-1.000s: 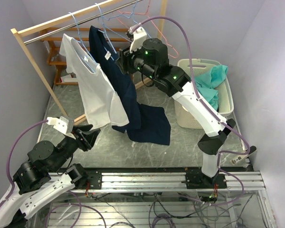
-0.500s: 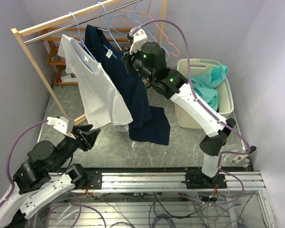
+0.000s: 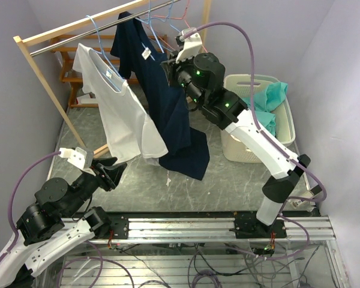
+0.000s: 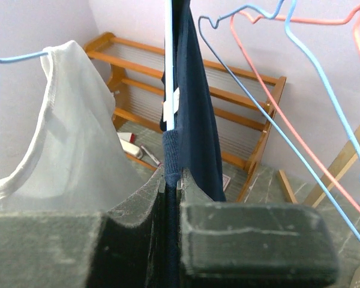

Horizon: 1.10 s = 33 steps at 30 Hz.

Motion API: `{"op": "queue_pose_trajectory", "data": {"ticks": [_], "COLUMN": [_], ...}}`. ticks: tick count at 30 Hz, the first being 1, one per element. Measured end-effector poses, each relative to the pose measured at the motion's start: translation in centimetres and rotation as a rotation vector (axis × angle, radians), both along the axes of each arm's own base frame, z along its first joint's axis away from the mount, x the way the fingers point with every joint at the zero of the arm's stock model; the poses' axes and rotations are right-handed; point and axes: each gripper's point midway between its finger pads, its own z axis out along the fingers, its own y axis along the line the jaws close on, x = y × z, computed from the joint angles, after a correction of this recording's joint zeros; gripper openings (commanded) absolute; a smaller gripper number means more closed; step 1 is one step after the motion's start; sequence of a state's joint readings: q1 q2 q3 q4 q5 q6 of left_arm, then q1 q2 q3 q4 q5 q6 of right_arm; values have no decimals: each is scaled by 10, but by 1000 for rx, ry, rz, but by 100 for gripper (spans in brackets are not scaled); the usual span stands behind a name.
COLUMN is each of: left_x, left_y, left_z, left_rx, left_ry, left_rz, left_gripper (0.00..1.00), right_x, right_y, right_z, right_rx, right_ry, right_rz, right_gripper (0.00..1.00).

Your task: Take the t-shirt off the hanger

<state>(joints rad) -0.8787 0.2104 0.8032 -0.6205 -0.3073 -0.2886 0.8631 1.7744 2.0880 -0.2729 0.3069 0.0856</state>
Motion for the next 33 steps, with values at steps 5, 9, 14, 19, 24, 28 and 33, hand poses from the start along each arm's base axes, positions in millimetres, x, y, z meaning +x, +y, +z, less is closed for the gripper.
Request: {"op": "queue_pose_trajectory", "data": {"ticks": [5, 9, 14, 19, 24, 28, 33], "left_x": [0, 0, -3, -11, -20, -26, -25], "left_y": [0, 0, 0, 0, -8, -20, -55], "left_z": [0, 0, 3, 15, 36, 73, 116], "left_rx": [0, 0, -9, -38, -60, -37, -3], "left_ry": [0, 0, -12, -70, -154, -211, -265], "left_rz": [0, 0, -15, -53, -131, -210, -338], "left_gripper": [56, 56, 61, 84, 86, 86, 93], "right_x": [-8, -16, -50, -105, -163, -211, -258], "right_y": [-12, -22, -49, -90, -126, -146, -155], "right_z": [21, 25, 8, -10, -19, -41, -96], "right_rx": [29, 19, -17, -24, -24, -65, -144], "right_ry": [-35, -29, 34, 102, 158, 236, 399], "right_rz": [-11, -12, 32, 110, 217, 343, 496], "right_gripper": [0, 0, 0, 0, 0, 0, 0]}}
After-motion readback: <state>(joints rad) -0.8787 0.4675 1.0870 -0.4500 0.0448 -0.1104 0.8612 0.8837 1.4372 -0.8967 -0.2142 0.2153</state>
